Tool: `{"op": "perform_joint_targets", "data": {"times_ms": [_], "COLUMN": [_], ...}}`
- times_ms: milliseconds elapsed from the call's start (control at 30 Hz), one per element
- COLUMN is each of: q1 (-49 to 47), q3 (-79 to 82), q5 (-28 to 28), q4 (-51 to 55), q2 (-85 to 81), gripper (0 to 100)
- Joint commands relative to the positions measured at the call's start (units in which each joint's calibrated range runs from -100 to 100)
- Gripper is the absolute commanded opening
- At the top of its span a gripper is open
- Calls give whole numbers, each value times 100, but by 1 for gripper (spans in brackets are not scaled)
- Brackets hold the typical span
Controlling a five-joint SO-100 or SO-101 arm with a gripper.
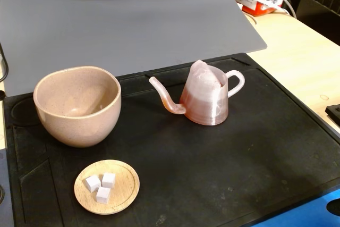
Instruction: Pick up a kettle and pour liquid into a cup.
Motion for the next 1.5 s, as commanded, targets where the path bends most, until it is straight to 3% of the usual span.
{"op": "perform_joint_targets", "data": {"times_ms": [0,1467], "q1": [5,5], "q3": [11,11], "q5": [29,34], "q4": [22,-39], "q2": [0,76], "gripper": [0,0]}}
